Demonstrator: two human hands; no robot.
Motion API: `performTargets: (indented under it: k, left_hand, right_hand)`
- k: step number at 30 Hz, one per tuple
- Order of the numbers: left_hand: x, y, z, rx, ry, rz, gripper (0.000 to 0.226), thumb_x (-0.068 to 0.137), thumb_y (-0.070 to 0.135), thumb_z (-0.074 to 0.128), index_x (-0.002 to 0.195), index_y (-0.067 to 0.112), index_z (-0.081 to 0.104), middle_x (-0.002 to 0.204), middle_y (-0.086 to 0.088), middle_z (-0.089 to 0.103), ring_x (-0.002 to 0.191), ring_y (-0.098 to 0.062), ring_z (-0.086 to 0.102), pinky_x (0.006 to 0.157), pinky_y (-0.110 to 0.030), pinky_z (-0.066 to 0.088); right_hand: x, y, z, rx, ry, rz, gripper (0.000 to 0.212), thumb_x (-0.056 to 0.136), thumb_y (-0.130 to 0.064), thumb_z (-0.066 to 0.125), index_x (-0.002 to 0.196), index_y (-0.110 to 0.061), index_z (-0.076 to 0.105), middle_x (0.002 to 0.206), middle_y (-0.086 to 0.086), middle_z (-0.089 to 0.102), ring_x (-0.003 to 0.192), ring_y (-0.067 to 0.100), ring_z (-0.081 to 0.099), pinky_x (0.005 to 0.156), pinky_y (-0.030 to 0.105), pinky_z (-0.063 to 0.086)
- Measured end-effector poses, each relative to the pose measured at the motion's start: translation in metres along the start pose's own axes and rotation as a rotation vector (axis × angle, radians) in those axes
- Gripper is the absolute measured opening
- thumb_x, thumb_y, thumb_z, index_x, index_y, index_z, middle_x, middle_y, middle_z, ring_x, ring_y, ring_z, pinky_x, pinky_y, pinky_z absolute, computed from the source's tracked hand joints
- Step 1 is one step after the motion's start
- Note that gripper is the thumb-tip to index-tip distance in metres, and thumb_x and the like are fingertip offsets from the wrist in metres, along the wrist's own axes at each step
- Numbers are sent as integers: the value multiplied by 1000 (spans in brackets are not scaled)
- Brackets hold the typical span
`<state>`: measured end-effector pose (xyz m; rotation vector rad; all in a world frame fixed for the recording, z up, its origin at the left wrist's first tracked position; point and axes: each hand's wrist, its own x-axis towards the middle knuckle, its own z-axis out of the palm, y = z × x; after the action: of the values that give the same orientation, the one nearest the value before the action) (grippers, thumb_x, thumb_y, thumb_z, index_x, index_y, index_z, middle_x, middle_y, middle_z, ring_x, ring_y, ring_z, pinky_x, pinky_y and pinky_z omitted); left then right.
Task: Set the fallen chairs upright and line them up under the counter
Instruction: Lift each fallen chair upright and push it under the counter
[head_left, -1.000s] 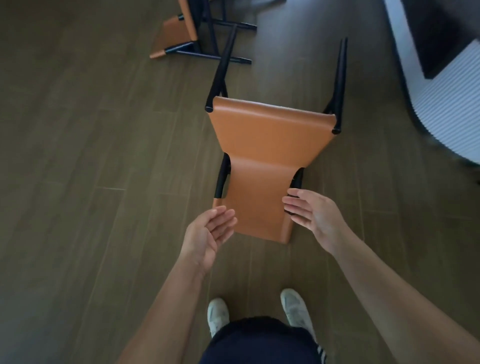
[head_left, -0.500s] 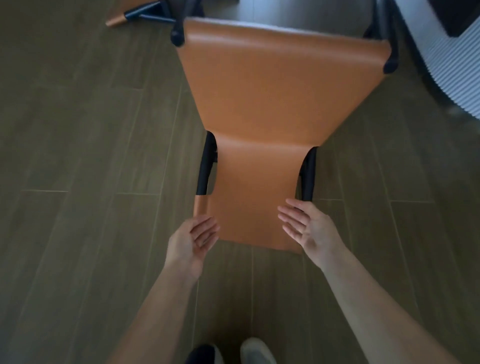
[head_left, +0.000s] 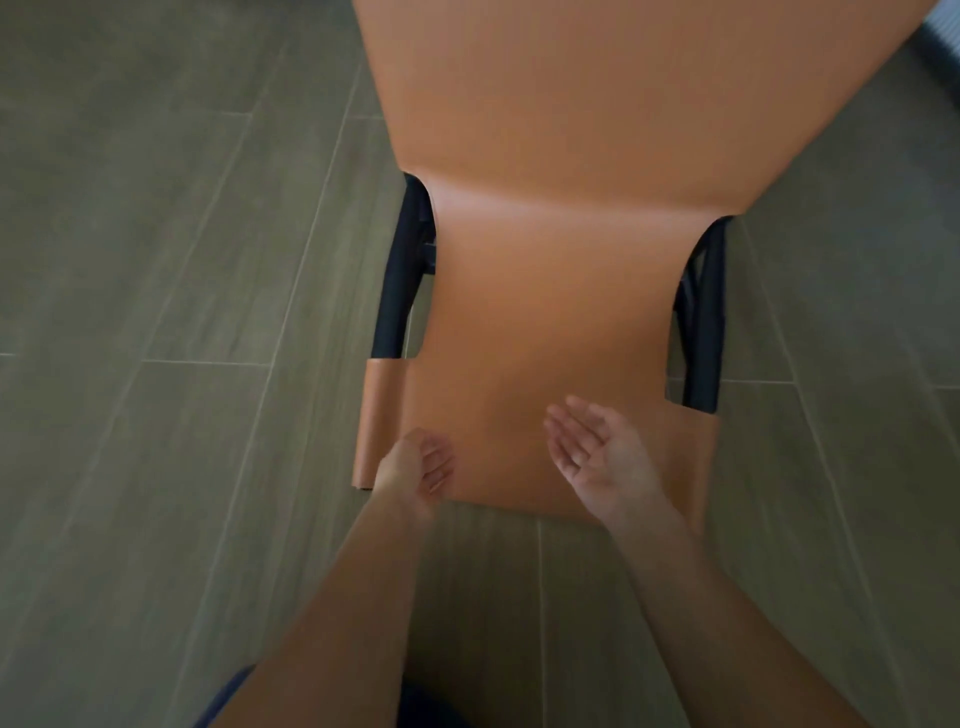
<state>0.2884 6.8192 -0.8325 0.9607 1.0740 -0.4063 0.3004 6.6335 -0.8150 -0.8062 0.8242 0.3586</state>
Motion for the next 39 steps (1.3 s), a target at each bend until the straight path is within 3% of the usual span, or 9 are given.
performTargets:
  k: [4,11,16,19,24,28,34,36,39]
  left_hand:
    - [31,-14,-9,-94,47,-16,17,97,17,45,93,7,59,89,-10,62,75,-19,57,67,-27,46]
    - [52,-37,-17,-128,127,-21,19,96,12,46,110,3,57,88,-8,63,95,-23,59,88,-36,45]
    - [61,-40,-11,-159,226,-14,15,93,10,51,106,4,58,82,-8,62,72,-17,58,75,-36,47]
    - [61,-43,-10,-155,391,51,12,90,8,56,101,4,60,79,-6,61,64,-14,54,61,-33,44]
    - [60,-49,-16,-211,503,89,37,85,6,60,121,1,58,123,-16,60,106,-28,60,77,-37,55]
    - [57,-50,-13,-349,440,25,37,85,4,58,121,-1,55,127,-18,57,102,-27,60,86,-35,54]
    - [45,-59,-6,-373,121,-65,45,95,1,39,141,-1,37,152,-18,29,141,-33,28,104,-50,37]
    - [42,-59,-6,-384,98,-62,44,95,0,40,138,-4,40,147,-21,35,137,-33,35,107,-47,36]
    - [38,-52,-7,-398,97,-91,31,90,2,45,119,-2,54,123,-18,51,105,-30,54,101,-41,43]
  right_hand:
    - [28,12,5,33,-21,0,29,101,-24,41,107,-9,64,101,10,71,94,21,66,79,30,50]
    - [49,27,4,52,-52,25,29,99,-24,41,106,-11,66,101,9,73,97,20,67,79,29,52]
    - [55,34,2,60,-70,32,28,98,-23,42,106,-10,66,98,8,74,97,21,67,81,30,51]
    - [55,39,3,64,-83,41,29,98,-23,42,107,-10,66,97,8,74,97,21,67,81,30,51]
    - [53,49,4,71,-106,54,29,98,-23,42,107,-10,66,95,8,76,99,22,67,82,30,51]
    - [50,53,4,81,-116,58,30,98,-23,42,108,-9,66,95,8,76,100,22,67,81,30,52]
    - [43,57,6,102,-139,66,31,99,-24,41,110,-8,65,99,9,75,100,22,67,80,30,52]
    - [39,58,7,88,-141,61,31,99,-23,41,111,-8,64,100,9,75,100,22,67,79,30,52]
    - [34,59,6,72,-134,19,29,100,-22,40,110,-10,64,96,7,76,95,20,70,76,29,54]
